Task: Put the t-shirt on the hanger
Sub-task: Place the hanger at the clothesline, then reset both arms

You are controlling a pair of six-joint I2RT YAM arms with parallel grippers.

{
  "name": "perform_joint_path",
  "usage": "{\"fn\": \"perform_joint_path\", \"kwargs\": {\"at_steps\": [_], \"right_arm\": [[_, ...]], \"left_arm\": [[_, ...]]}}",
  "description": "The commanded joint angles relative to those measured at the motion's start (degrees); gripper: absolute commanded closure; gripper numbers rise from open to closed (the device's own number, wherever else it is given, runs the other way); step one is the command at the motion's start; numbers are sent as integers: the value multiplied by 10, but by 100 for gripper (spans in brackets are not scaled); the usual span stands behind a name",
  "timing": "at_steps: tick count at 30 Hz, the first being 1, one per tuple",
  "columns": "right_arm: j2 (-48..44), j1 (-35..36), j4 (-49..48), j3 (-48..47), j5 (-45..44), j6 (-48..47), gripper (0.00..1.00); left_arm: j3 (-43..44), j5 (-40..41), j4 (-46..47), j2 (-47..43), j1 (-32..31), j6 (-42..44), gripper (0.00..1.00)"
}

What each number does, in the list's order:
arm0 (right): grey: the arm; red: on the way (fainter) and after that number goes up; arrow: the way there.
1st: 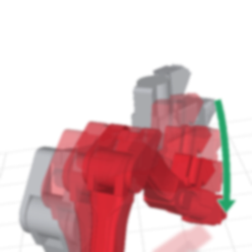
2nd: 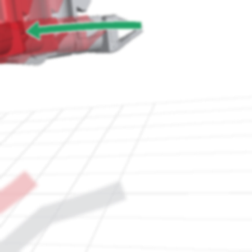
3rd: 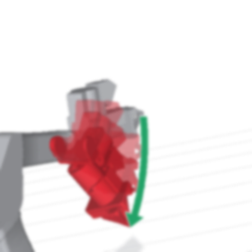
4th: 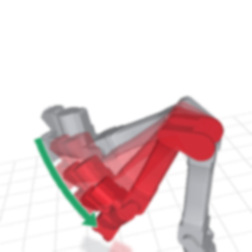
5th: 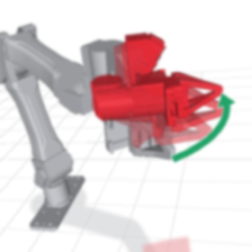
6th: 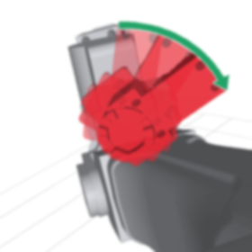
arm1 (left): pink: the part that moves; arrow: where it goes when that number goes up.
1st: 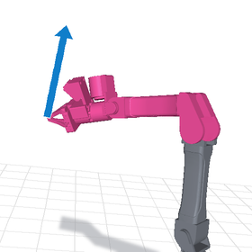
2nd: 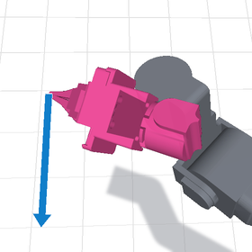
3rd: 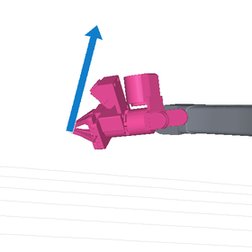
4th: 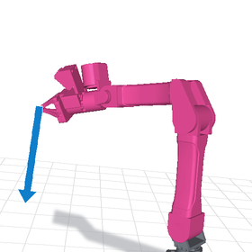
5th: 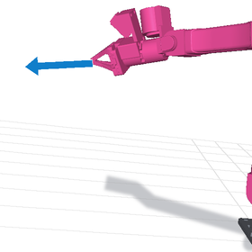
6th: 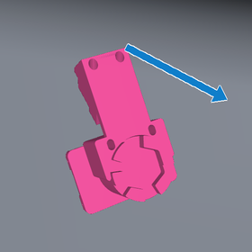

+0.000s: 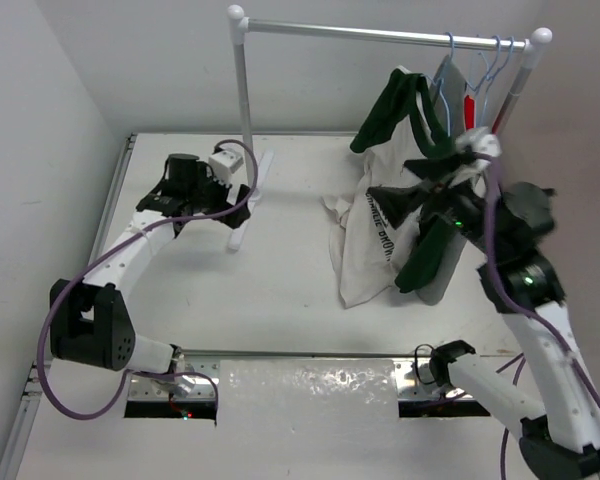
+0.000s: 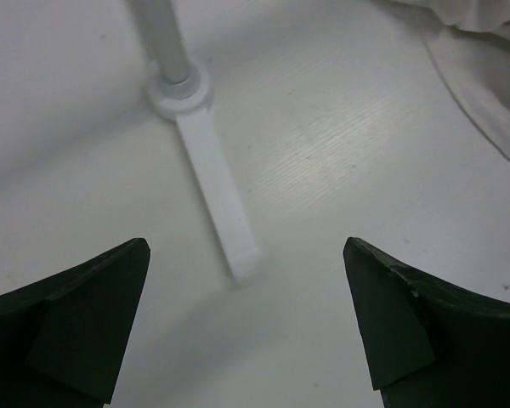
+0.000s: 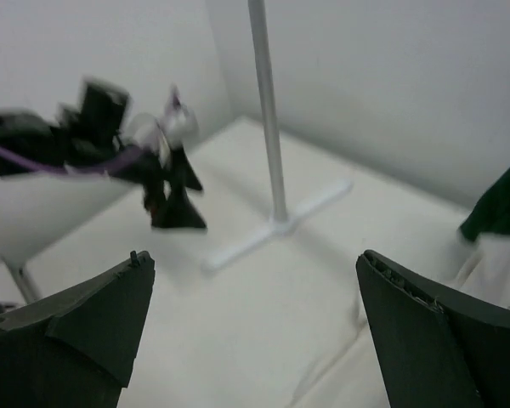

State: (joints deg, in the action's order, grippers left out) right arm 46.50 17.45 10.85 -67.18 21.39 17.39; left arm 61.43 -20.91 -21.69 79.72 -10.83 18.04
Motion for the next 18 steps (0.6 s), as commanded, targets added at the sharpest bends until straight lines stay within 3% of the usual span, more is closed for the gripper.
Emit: {"fn": "perform_joint_path", "kwargs": {"at_steps": [1, 5, 10, 18], "right_arm": [[64, 31, -33, 92, 23, 10, 1], [106, 140, -19, 168, -115, -35, 1], [100, 145, -71, 307, -276, -21, 1], [174, 143, -105, 422, -477, -89, 1]], "left_arm": [[-18, 11, 48, -19, 48, -42, 5], [-50, 18, 56, -29, 89, -37, 6], [-116, 48, 105, -35, 106, -25, 6], [-187, 68, 207, -32, 126, -35, 6]]}}
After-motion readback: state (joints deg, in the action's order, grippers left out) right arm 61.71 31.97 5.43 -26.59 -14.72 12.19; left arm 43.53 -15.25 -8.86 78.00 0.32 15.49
